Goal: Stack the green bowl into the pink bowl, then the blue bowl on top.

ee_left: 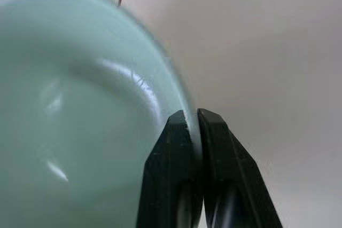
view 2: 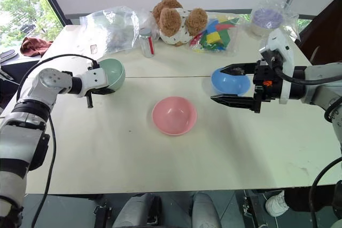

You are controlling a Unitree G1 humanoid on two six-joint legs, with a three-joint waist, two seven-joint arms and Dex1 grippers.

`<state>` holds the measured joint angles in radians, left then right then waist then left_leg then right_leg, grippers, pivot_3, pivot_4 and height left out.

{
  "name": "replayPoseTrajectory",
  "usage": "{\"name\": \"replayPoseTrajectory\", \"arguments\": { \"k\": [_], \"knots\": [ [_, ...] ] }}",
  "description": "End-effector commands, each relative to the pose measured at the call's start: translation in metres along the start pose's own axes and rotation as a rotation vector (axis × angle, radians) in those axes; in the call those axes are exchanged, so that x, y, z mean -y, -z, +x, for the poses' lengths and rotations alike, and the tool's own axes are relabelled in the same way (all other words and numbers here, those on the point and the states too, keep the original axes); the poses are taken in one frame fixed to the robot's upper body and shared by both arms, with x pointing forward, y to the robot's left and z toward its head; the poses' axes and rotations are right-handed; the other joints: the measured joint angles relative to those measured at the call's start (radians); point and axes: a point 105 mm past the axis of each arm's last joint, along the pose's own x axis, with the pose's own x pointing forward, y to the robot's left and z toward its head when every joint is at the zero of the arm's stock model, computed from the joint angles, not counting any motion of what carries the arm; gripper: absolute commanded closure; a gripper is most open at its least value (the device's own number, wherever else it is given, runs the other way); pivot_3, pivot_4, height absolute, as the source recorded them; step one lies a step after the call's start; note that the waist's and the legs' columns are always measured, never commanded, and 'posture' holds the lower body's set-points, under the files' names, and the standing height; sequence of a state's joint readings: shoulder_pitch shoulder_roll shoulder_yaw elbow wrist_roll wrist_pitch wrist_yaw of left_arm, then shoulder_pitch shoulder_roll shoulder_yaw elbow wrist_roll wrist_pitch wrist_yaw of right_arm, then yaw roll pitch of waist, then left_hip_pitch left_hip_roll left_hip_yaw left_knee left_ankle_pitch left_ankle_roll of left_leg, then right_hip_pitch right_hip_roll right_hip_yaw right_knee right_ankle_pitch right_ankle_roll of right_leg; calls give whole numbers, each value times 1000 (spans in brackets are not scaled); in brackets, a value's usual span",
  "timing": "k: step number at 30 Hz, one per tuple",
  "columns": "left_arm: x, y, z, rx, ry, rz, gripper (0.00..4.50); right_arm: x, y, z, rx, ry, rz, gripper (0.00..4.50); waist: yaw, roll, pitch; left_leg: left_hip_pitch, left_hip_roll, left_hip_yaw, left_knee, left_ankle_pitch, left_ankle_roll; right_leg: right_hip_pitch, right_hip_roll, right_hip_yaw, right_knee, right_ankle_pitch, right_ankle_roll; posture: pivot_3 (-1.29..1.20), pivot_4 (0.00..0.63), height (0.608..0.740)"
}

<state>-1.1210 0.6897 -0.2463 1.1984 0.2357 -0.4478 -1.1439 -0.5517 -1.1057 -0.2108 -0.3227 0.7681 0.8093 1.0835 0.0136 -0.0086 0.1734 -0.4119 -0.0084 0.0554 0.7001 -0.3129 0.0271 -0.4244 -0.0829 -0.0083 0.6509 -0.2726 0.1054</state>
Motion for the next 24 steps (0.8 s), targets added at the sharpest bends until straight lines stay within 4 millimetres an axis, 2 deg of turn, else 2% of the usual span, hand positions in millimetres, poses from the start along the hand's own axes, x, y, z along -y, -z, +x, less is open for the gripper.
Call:
{"name": "replayPoseTrajectory", "arguments": {
  "k": [1, 6, 10, 16, 24],
  "knots": [
    [-18, -56, -10, 191, 29, 112, 4465, 1, -11, -10, 7, 37, -49, 0, 1, 0, 0, 0, 0, 0, 0, 0, 0, 0, 0, 0, 0, 0, 0, 0, 150, 740],
    [-3, -128, -13, 425, 253, 273, 4465, 4, -9, -17, -8, 67, -46, 0, -1, 0, 0, -2, 0, 0, 2, 2, -4, 0, 0, -1, -1, 0, 0, 0, 150, 740],
    [36, -175, -12, 551, 430, 427, 4465, 3, -7, -24, -17, 94, -38, 0, -6, 0, 0, -2, 0, -1, 0, 2, -4, -1, 0, 0, 0, 0, 0, 0, 150, 740],
    [77, -193, -10, 589, 619, 508, 4465, 1, -5, -29, -25, 118, -34, 0, -10, 1, 0, -1, 1, -1, 0, 2, -3, -1, 1, 3, 1, 0, 0, 0, 150, 740],
    [98, -172, 4, 479, 702, 626, 4465, -4, -2, -32, -29, 133, -25, 0, -4, 1, 0, 1, 0, -1, 1, 0, 0, 0, 1, 3, 3, 0, 0, 0, 150, 740]
  ]
}}
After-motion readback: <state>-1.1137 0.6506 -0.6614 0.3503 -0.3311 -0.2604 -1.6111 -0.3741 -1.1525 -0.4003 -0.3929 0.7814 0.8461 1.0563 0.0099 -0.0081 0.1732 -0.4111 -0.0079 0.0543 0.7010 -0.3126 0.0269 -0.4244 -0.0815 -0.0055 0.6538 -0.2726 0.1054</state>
